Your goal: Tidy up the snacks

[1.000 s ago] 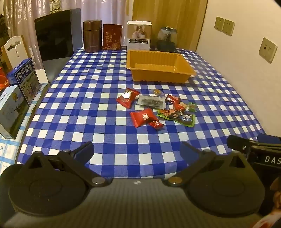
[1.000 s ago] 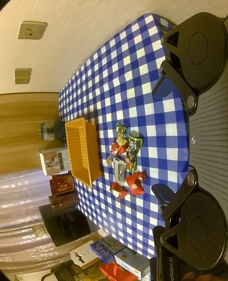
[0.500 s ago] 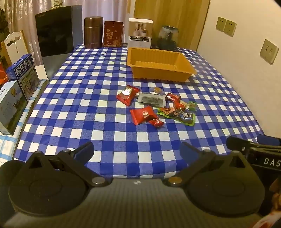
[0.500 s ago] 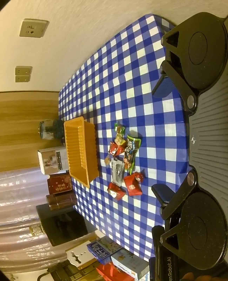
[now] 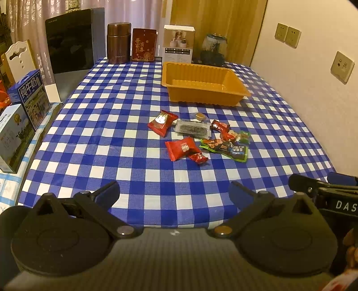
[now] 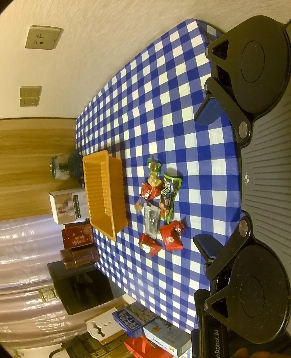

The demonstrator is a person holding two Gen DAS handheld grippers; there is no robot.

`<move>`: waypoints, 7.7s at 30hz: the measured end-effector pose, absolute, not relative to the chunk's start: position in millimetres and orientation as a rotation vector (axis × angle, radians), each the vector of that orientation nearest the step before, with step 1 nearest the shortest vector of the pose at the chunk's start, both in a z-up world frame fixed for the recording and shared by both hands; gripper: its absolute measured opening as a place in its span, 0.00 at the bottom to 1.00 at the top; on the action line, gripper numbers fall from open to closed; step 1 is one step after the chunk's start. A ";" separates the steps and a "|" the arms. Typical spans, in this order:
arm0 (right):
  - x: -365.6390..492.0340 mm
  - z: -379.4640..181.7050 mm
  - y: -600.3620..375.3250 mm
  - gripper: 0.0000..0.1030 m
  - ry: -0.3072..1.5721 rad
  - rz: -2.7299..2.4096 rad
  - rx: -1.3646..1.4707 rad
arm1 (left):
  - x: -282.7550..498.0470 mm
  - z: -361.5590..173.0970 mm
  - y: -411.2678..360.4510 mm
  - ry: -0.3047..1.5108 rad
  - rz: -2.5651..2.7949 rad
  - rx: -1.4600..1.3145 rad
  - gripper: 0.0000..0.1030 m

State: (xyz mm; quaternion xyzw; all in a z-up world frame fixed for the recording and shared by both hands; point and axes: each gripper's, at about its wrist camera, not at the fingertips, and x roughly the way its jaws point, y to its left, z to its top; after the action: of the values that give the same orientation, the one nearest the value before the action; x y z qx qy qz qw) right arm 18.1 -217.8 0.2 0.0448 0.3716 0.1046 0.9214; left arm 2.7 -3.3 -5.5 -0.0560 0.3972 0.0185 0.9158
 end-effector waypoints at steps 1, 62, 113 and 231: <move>18.1 0.1 -217.7 1.00 0.762 0.215 0.092 | 2.7 -5.5 -3.7 0.817 0.038 -0.115 1.00; 23.4 -7.4 -223.7 1.00 0.759 0.204 0.110 | 5.8 -6.2 -1.2 0.814 0.017 -0.134 1.00; 144.0 -104.1 -174.0 0.69 0.844 0.420 0.097 | 191.5 -113.1 -0.4 0.933 -0.557 0.402 0.25; 276.6 -16.3 -218.5 0.57 0.471 0.226 0.207 | 274.2 -20.9 -4.2 0.644 -0.177 -0.077 0.48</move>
State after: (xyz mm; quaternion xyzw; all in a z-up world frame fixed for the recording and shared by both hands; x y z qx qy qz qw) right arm 276.6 -218.5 -16.3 0.1022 0.2324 0.1115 0.9608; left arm 274.2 -4.2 -20.9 -0.0378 0.3161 -0.0870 0.9440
